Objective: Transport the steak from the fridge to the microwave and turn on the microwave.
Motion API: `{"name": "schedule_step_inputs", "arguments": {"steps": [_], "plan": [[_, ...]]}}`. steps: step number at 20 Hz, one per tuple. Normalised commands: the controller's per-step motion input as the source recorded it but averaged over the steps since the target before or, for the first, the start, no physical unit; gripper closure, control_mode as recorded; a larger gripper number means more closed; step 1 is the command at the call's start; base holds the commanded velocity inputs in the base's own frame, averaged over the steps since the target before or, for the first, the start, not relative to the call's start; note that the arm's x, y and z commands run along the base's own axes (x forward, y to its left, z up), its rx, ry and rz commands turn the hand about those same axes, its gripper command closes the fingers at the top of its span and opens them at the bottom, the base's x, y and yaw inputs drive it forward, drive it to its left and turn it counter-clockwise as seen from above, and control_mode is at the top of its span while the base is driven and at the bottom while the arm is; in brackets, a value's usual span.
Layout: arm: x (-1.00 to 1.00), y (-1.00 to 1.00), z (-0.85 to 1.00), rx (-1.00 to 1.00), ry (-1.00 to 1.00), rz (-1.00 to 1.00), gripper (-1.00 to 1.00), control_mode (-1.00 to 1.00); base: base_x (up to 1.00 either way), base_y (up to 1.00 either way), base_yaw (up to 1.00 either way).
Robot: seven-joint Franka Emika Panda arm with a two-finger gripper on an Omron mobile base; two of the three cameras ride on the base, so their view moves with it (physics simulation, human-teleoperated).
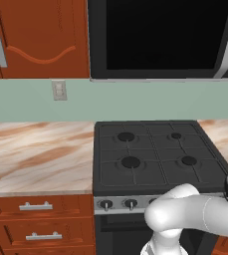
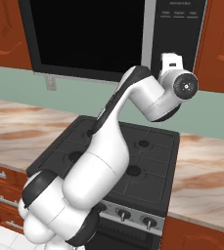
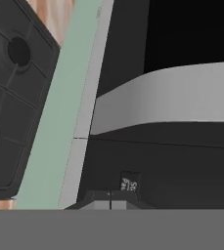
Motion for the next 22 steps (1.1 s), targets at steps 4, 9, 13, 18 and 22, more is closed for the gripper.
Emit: {"name": "schedule_step_inputs", "arguments": {"steps": [4,9,13,18,22], "plan": [[0.41,0.07,-0.09,0.00,0.01,0.00,1.00,-1.00,0.00,0.00,0.00],[0.51,0.12,-0.06,0.02,0.06,0.00,1.00,-1.00,0.00,0.00,0.00],[0.38,0.03,0.00,0.18,0.11,0.01,1.00,-1.00,0.00,0.00,0.00],[0.36,0.00,0.00,0.30,0.16,0.06,1.00,-1.00,0.00,0.00,0.00],[0.63,0.02,-0.17,0.23,0.08,0.06,1.00,-1.00,0.00,0.00,0.00]]}}
